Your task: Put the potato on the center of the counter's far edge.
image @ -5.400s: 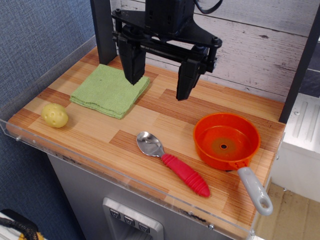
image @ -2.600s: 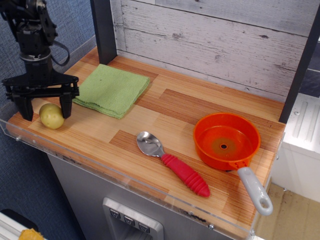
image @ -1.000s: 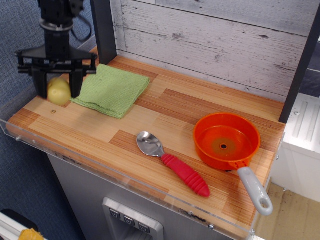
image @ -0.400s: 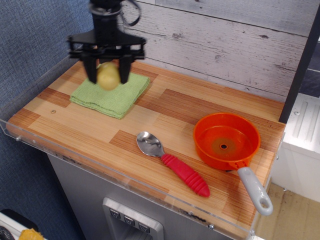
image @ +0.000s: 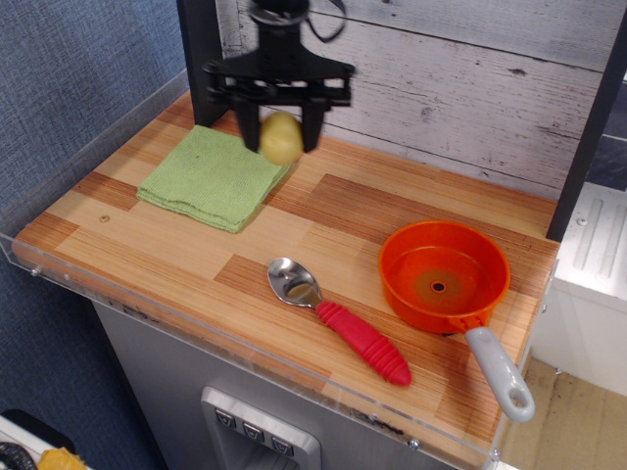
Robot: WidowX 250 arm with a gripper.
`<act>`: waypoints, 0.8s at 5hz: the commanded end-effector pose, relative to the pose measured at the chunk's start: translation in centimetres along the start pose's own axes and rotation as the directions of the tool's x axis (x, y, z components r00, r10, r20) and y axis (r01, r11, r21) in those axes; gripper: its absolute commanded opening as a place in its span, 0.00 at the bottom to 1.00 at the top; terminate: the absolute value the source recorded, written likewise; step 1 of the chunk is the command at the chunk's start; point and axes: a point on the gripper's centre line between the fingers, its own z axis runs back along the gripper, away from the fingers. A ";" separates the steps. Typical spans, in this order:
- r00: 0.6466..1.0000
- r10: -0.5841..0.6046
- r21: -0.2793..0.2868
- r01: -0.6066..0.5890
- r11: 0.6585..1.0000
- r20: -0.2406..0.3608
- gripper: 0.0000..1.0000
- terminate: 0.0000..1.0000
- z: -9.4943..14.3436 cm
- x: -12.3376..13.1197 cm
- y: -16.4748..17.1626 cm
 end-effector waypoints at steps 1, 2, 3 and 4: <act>0.999 -0.029 -0.100 0.030 0.995 0.016 0.00 0.00 -1.7 1.5 -4.5; 1.000 -0.013 -0.141 0.012 0.990 -0.004 0.00 0.00 -2.9 1.6 -5.8; 1.000 -0.006 -0.146 0.002 0.989 -0.028 0.00 0.00 -3.5 1.9 -6.5; 0.999 -0.003 -0.140 -0.003 0.990 -0.039 0.00 0.00 -4.0 2.0 -6.5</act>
